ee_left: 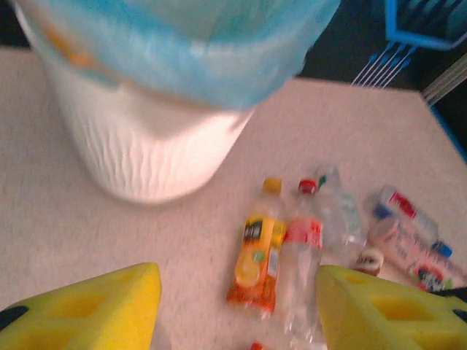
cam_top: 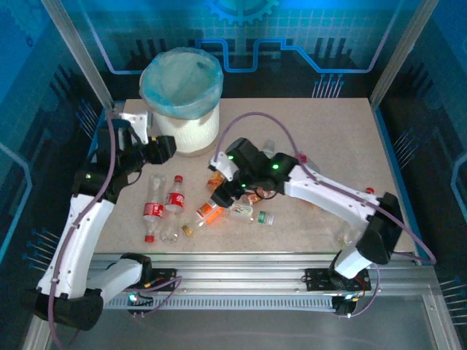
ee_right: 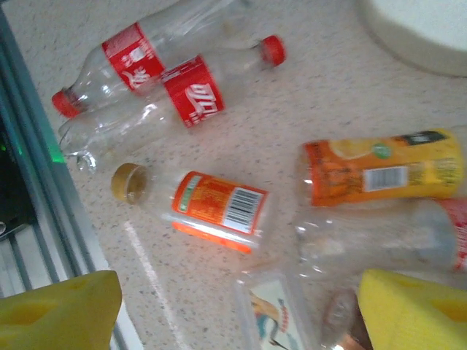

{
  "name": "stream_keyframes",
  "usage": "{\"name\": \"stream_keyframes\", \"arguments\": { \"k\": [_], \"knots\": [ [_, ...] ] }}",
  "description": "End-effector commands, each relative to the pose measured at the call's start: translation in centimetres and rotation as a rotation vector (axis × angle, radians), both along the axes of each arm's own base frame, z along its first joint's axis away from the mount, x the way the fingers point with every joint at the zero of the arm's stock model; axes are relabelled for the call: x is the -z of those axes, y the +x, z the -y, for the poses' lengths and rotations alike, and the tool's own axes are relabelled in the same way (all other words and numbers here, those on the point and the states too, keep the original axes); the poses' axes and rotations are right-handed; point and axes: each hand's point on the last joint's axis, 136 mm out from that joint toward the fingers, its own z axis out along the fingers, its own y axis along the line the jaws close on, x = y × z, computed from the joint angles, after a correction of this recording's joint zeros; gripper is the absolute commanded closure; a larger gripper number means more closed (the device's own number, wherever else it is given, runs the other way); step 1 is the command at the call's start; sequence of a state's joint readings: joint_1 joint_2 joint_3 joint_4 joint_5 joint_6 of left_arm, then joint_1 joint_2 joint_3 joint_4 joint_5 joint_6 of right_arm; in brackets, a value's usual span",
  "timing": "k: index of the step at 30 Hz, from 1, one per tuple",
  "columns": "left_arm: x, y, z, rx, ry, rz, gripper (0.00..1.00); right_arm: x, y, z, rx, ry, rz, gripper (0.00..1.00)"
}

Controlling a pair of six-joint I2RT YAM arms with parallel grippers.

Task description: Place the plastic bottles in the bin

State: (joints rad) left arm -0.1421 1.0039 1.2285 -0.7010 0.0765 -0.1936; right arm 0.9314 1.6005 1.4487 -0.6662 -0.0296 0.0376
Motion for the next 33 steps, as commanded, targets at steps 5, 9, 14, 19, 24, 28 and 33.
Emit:
{"name": "stream_keyframes", "arguments": {
  "k": [5, 9, 14, 19, 24, 28, 33],
  "knots": [
    [8.2, -4.4, -1.4, -0.104, -0.013, -0.299, 0.36, 2.9, 1.8, -6.3, 0.198, 0.077, -0.208, 0.22],
    [10.5, -4.3, -1.8, -0.175, -0.052, -0.342, 0.37, 3.9, 3.2, -8.2, 0.267, 0.094, -0.260, 0.24],
    [14.3, -3.2, -1.8, -0.194, -0.020, -0.481, 0.38, 3.4, 4.2, -7.2, 0.295, 0.105, -0.244, 0.24],
    [16.5, -0.7, -1.1, -0.159, 0.008, -0.571, 0.42, 3.3, 3.9, -4.7, 0.302, 0.071, -0.217, 0.24],
    [18.2, 2.0, -1.6, -0.149, 0.114, -0.657, 0.46, 3.3, 3.2, -2.5, 0.321, 0.052, -0.197, 0.24],
    [19.7, 3.9, -1.7, -0.148, 0.149, -0.697, 0.46, 3.3, 2.8, -1.6, 0.330, 0.049, -0.189, 0.23],
    [21.6, 5.6, -1.3, -0.134, 0.153, -0.722, 0.46, 3.1, 2.6, -1.3, 0.318, 0.047, -0.177, 0.22]
  ]
}}
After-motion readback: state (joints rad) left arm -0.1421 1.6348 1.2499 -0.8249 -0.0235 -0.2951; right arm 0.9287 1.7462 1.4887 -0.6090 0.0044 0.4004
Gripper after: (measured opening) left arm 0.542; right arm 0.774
